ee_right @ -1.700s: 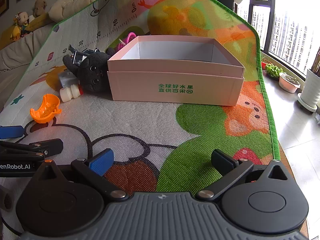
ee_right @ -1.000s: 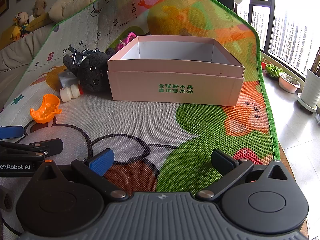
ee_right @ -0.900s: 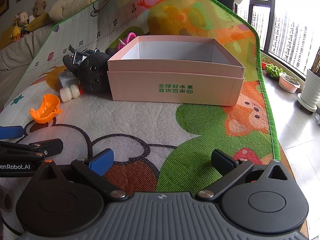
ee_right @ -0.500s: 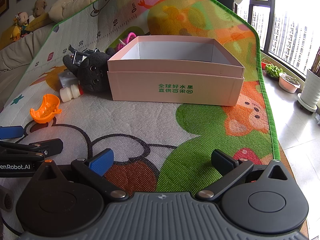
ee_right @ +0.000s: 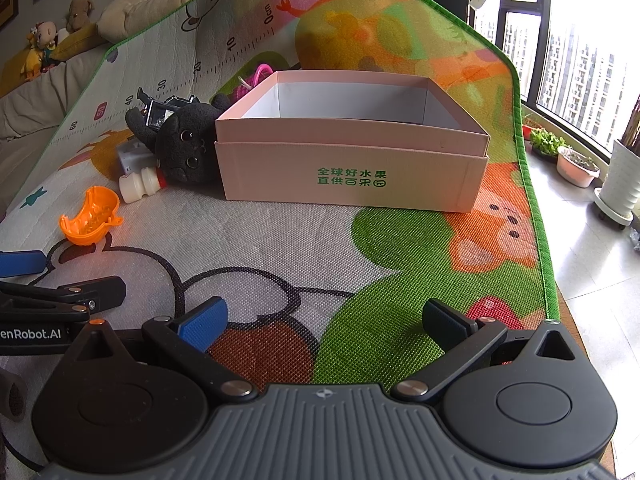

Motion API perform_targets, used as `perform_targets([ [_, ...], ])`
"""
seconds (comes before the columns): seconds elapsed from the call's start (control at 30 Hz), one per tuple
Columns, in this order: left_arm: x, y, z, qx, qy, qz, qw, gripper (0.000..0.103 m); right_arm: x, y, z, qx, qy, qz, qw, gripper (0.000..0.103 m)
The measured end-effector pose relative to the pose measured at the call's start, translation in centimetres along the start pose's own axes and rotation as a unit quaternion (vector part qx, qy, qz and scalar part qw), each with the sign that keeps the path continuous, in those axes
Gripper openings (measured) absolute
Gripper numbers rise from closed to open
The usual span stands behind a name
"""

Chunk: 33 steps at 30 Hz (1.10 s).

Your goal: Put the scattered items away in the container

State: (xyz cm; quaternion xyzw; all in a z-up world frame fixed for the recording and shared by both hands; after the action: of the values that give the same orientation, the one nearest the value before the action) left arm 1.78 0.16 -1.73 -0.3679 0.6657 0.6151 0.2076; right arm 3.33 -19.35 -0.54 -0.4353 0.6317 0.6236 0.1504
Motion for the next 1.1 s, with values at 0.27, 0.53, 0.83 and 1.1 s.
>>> perform_targets([
  [0.27,-0.1,-0.1,0.1,0.0,0.001,0.001,1.0,0.103,0.0,0.1,-0.2,-0.002,0.002,0.005,1.0,0.103],
  [0.53,-0.1,-0.1,0.2,0.0,0.002,0.001,1.0,0.103,0.1,0.3,-0.4,-0.014,0.005,0.009,1.0,0.103],
  [0.83,-0.1,-0.1,0.0,0.006,-0.001,0.005,1.0,0.103,0.0,0.3,-0.3,-0.016,0.008,0.011,1.0,0.103],
  [1.1,-1.6,0.8,0.9,0.023,-0.028,-0.046,0.9983,0.103,0.5,0.7,-0.4,-0.031,0.018,-0.003,0.999,0.103],
])
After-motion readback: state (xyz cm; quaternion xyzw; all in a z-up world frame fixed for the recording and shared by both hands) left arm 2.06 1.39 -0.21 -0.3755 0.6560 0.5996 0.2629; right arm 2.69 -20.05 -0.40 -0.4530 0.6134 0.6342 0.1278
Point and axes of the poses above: each gripper's, at about its wrist camera, not at the fingertips, and y roughly against the way its jaws point, z to its left, x to its underside, the point moved 3 cm from there along -y, roughly the way its jaws point, and after that the axes turned 14 degrees about y, right-handed, at the moved point
